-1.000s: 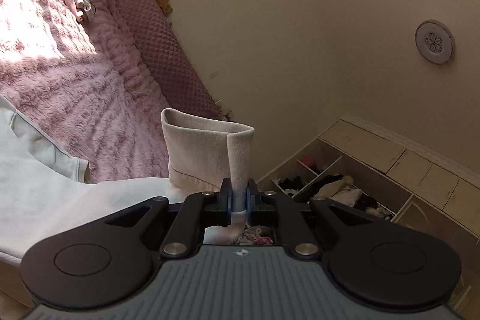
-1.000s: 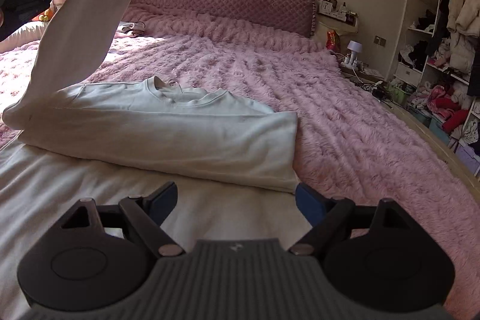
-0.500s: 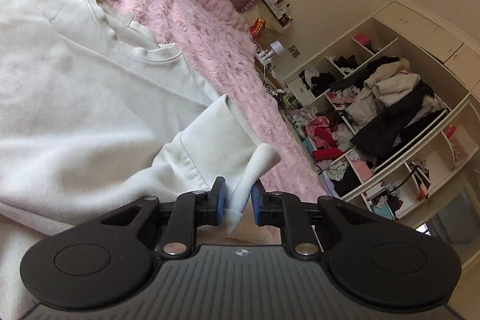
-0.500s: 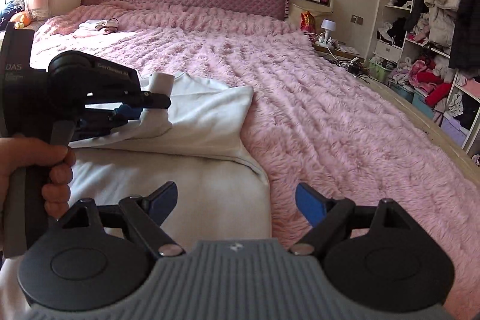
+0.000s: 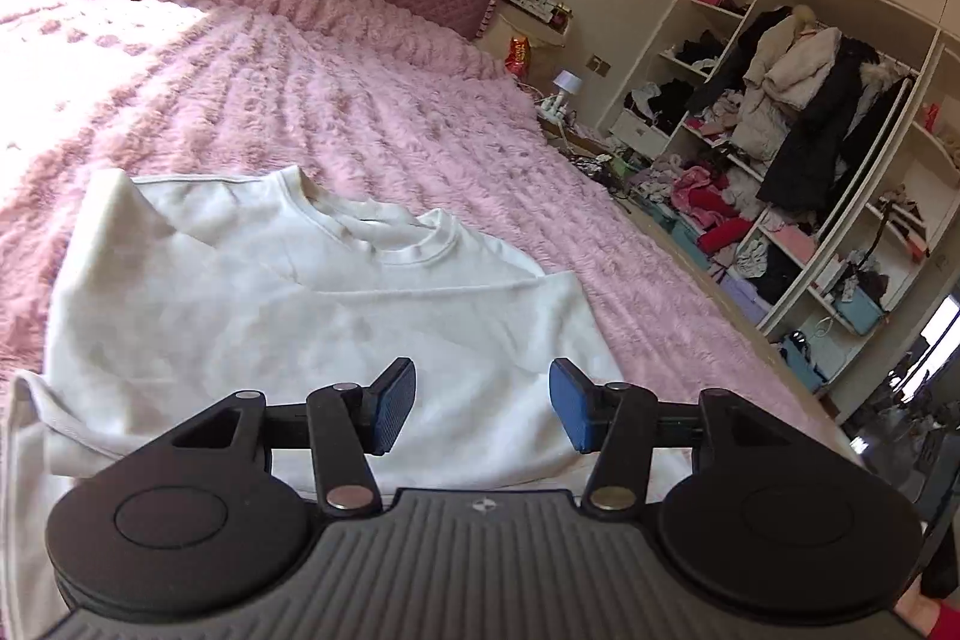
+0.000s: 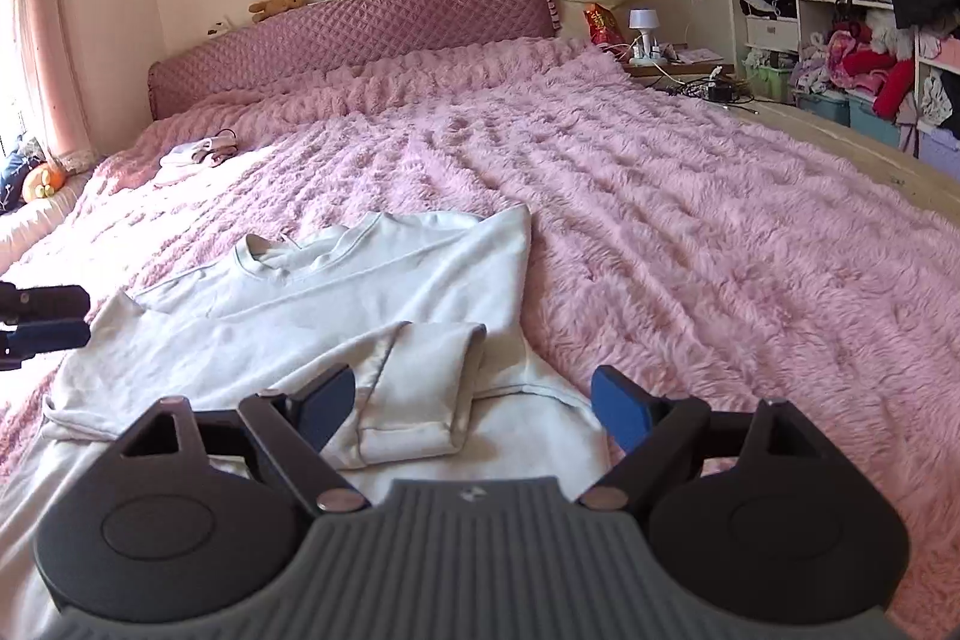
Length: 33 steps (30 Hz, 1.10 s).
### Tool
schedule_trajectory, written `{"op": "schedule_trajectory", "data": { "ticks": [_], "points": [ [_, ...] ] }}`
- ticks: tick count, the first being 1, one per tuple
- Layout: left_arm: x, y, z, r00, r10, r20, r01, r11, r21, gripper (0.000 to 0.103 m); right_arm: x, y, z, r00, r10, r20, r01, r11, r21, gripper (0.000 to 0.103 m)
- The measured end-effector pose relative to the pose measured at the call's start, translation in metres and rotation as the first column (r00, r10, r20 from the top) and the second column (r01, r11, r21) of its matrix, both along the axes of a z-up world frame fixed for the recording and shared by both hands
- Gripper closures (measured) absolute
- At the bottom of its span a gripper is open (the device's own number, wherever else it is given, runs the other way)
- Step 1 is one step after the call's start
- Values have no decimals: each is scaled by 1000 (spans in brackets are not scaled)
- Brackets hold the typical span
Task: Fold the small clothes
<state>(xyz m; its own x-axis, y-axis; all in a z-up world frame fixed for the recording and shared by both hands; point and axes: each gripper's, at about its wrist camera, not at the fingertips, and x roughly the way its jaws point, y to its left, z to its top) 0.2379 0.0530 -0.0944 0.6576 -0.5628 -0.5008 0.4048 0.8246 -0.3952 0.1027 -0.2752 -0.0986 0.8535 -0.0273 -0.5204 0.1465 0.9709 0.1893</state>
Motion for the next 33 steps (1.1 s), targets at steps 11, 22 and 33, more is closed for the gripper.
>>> {"op": "schedule_trajectory", "data": {
  "ticks": [11, 22, 33],
  "points": [
    [1, 52, -46, 991, 39, 127, -117, 712, 692, 44, 85, -10, -32, 995, -24, -96, 40, 984, 174, 25],
    [21, 34, -76, 973, -174, 150, -40, 515, 856, 57, 91, -2, -43, 991, -7, -130, 25, 990, 136, 25],
    [15, 29, -83, 955, -246, 165, -5, 542, 840, 100, 102, 1, -50, 988, 16, -156, 6, 990, 141, 98]
  ]
}}
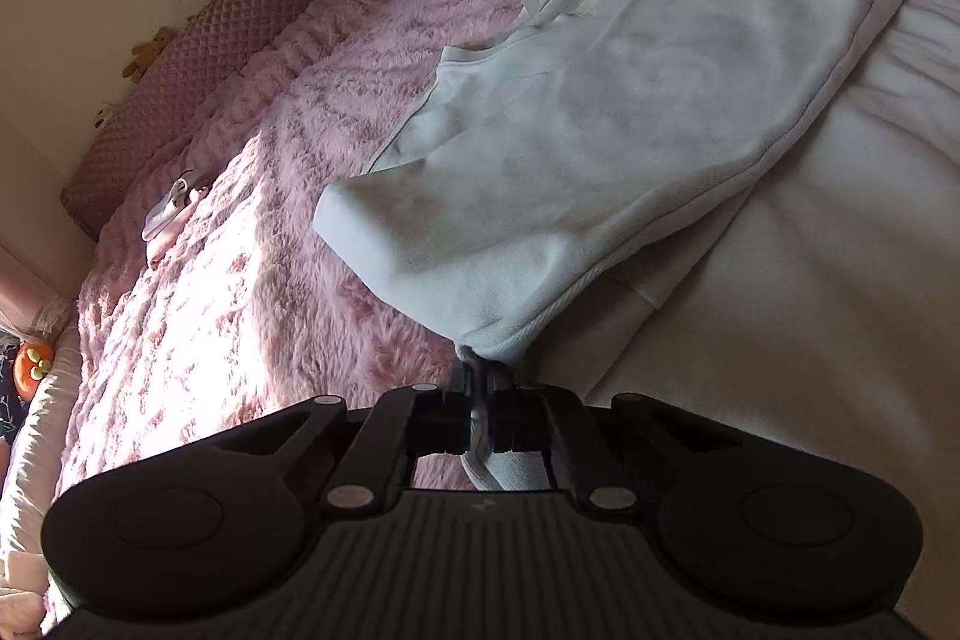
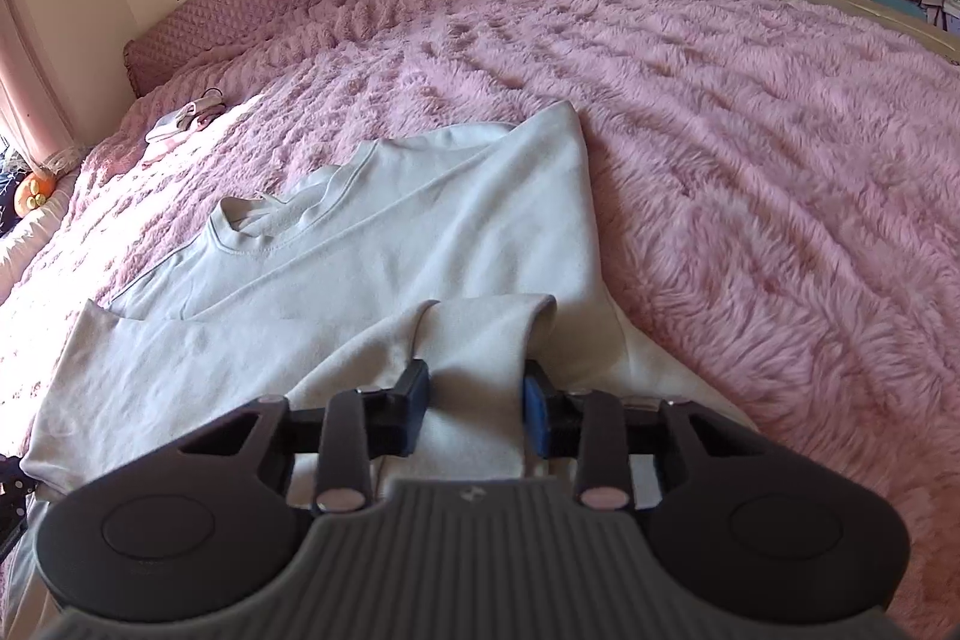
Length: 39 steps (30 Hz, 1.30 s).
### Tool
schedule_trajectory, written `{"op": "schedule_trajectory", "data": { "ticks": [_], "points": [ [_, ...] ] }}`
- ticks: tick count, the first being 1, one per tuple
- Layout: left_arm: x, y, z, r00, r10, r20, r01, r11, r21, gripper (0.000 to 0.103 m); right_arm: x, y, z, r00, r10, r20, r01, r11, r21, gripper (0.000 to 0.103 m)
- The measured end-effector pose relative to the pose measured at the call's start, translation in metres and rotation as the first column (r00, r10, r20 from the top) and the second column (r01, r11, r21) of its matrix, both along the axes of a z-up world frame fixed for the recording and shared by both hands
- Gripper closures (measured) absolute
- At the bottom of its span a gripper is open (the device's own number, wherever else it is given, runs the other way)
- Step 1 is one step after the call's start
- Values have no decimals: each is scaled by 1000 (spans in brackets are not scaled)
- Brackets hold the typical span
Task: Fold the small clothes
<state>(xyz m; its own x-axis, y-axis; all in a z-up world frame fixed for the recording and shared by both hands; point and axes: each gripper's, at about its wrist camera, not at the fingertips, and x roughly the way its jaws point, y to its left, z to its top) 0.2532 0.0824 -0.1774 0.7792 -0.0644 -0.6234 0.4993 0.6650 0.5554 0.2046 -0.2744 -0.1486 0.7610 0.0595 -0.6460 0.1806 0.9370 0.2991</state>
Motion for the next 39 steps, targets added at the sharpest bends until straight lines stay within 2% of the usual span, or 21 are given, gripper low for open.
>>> {"op": "schedule_trajectory", "data": {
  "ticks": [2, 5, 6, 8, 11, 14, 16, 17, 19, 22, 25, 27, 28, 32, 35, 36, 38, 39],
  "points": [
    [-4, 3, 6, 997, 55, 48, -53, 997, -49, 100, -1, 3, 5, 1000, -9, 17, 9, 1000, -1, 101],
    [-18, 12, 26, 977, 172, 128, -145, 970, -196, 100, -14, 2, 29, 993, -24, 113, 22, 1000, 21, 102],
    [-19, 16, 30, 972, 203, 118, -170, 955, -242, 100, -20, 2, 39, 987, -28, 157, 25, 999, 23, 102],
    [-21, 18, 30, 964, 248, 93, -215, 938, -270, 100, -28, 1, 53, 979, -53, 195, 55, 998, -4, 102],
    [-21, 14, 16, 964, 263, 43, -243, 935, -259, 100, -25, -3, 43, 990, -66, 126, 74, 996, -57, 102],
    [-22, 9, 7, 960, 281, 6, -271, 930, -247, 100, -19, -18, 5, 996, -79, -32, 79, 997, -4, 101],
    [-23, 8, 6, 956, 292, 2, -284, 929, -237, 100, -24, -24, -9, 994, -100, -34, 101, 995, 28, 99],
    [-24, 7, 6, 954, 300, -4, -293, 928, -230, 100, -28, -24, -10, 994, -109, -25, 110, 994, 29, 97],
    [-26, 10, 10, 951, 309, -13, -303, 923, -235, 101, -33, -24, -7, 991, -131, -18, 131, 991, 37, 70],
    [-34, 15, 16, 954, 299, -8, -291, 923, -253, 101, -41, -21, 1, 994, -106, 11, 105, 994, 44, 60],
    [-37, 8, 17, 965, 255, 56, -241, 953, -185, 92, -45, -15, 8, 997, -77, 20, 77, 996, 38, 51],
    [-33, 0, 12, 974, 212, 80, -203, 973, -108, 82, -47, -12, 9, 998, -68, 14, 67, 997, 38, 51],
    [-31, -4, 8, 977, 193, 93, -187, 980, -65, 80, -47, -11, 8, 998, -66, 9, 66, 997, 38, 51],
    [-22, -16, -7, 987, 97, 129, -109, 990, 86, 75, -50, -9, 6, 998, -68, -9, 68, 996, 51, 51],
    [-15, -18, -13, 991, 50, 120, -66, 989, 132, 76, -49, -7, 5, 998, -66, -16, 67, 997, 49, 51],
    [-12, -17, -14, 994, 41, 98, -53, 991, 119, 88, -49, -7, 5, 998, -67, -17, 68, 997, 47, 51],
    [-11, -15, -12, 996, 46, 80, -53, 995, 83, 96, -48, -7, 5, 997, -70, -17, 70, 997, 44, 51],
    [-14, -12, -9, 992, 65, 109, -71, 996, 57, 98, -48, -7, 5, 997, -69, -17, 70, 997, 45, 52]
  ]
}}
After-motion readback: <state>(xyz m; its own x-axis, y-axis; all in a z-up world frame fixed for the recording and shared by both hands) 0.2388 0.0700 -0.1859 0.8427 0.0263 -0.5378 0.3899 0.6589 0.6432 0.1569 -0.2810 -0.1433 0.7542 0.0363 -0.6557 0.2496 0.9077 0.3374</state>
